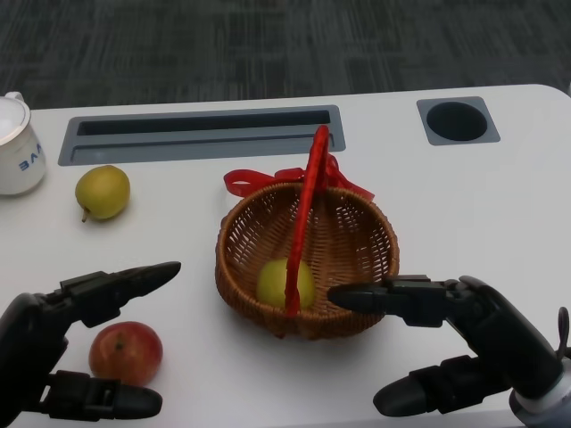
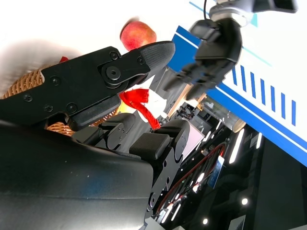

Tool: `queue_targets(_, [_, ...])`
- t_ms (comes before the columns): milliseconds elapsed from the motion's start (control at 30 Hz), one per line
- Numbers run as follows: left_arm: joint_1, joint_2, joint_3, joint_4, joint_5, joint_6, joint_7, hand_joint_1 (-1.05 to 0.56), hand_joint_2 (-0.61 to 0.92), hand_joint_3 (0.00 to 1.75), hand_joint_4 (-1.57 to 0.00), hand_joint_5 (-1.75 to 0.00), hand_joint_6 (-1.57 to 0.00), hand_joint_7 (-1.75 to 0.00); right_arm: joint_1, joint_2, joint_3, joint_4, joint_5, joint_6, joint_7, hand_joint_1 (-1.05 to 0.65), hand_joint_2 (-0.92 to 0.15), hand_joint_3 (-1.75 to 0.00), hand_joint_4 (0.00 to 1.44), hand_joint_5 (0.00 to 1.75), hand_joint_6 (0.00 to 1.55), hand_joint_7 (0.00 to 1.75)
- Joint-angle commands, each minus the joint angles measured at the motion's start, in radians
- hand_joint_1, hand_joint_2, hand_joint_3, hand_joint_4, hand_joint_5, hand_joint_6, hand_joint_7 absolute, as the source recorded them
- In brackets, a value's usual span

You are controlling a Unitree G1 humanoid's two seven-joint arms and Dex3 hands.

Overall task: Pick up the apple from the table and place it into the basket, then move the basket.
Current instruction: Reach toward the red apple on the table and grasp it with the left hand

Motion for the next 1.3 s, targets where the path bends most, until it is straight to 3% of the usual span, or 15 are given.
queue_targets(33, [-0.05, 0.035, 0.009, 0.106, 0.106, 0.009, 0.095, -0.86, 0.68, 0.0, -0.61, -0.01, -0.55, -0.01, 0.001, -0.016, -0.008, -0.01, 0.013, -0.002, 0.003, -0.46, -0.79, 0.0, 0.69, 0.0, 0.64, 0.0])
queue_targets(367, [-0.174, 0.11, -0.096, 0.329, 0.375, 0.057, 0.422, -0.8, 0.67, 0.0, -0.61, -0.01, -0.58, -0.01, 0.005, -0.027, -0.008, -0.013, 0.026, -0.002, 0.014, -0.47, -0.81, 0.0, 0.68, 0.0, 0.63, 0.0])
queue_targets(667, [-0.33, 0.142, -0.308, 0.608, 0.55, 0.188, 0.733, -0.78, 0.64, 0.0, -0.67, -0.02, -0.62, -0.01, 0.02, -0.031, -0.009, -0.029, 0.035, 0.002, 0.019, -0.47, -0.81, 0.0, 0.68, 0.0, 0.63, 0.0])
queue_targets(1033, [-0.382, 0.116, -0.449, 0.744, 0.524, 0.272, 0.744, -0.8, 0.66, 0.01, -0.65, 0.0, -0.6, 0.0, 0.034, -0.037, -0.012, -0.045, 0.04, 0.004, 0.019, -0.47, -0.81, 0.0, 0.68, 0.0, 0.64, 0.0])
queue_targets(1300, [-0.397, 0.093, -0.499, 0.78, 0.477, 0.315, 0.732, -0.75, 0.66, 0.0, -0.68, -0.01, -0.63, -0.01, 0.042, -0.035, -0.012, -0.055, 0.039, 0.008, 0.015, -0.47, -0.81, 0.0, 0.68, 0.0, 0.64, 0.0])
